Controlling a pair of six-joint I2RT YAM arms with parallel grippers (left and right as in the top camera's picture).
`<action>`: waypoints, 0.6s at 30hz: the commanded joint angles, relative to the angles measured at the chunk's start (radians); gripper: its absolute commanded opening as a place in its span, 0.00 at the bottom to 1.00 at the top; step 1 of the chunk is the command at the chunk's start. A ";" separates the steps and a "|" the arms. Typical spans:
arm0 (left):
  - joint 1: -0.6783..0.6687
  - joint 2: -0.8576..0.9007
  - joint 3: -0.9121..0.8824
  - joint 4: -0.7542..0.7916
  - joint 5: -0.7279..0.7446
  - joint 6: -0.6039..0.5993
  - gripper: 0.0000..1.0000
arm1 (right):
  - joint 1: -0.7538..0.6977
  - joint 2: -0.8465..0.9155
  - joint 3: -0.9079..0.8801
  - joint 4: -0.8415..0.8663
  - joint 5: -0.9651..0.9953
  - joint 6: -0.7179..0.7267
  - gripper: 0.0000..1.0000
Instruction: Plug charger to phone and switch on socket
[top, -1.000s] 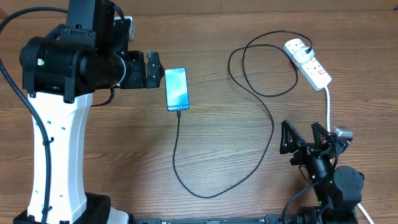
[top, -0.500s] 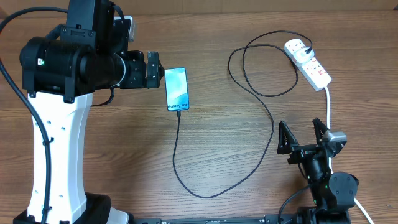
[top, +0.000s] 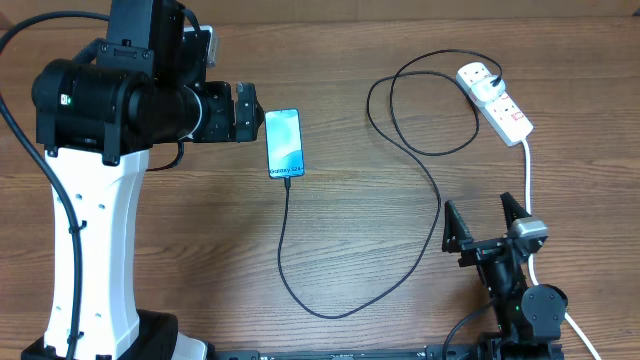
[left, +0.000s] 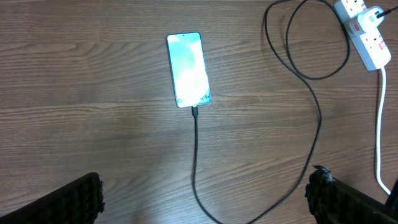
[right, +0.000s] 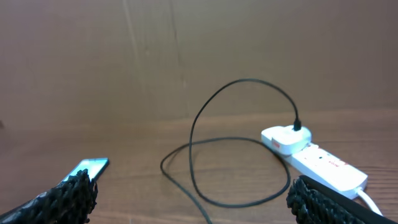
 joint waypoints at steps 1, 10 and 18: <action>-0.006 0.004 -0.003 0.004 -0.007 0.026 1.00 | 0.028 -0.013 -0.011 -0.034 0.006 -0.063 1.00; -0.006 0.004 -0.003 0.004 -0.007 0.026 1.00 | 0.034 -0.013 -0.011 -0.039 0.055 -0.093 1.00; -0.006 0.004 -0.003 0.004 -0.007 0.026 0.99 | 0.033 -0.013 -0.010 -0.050 0.132 -0.111 1.00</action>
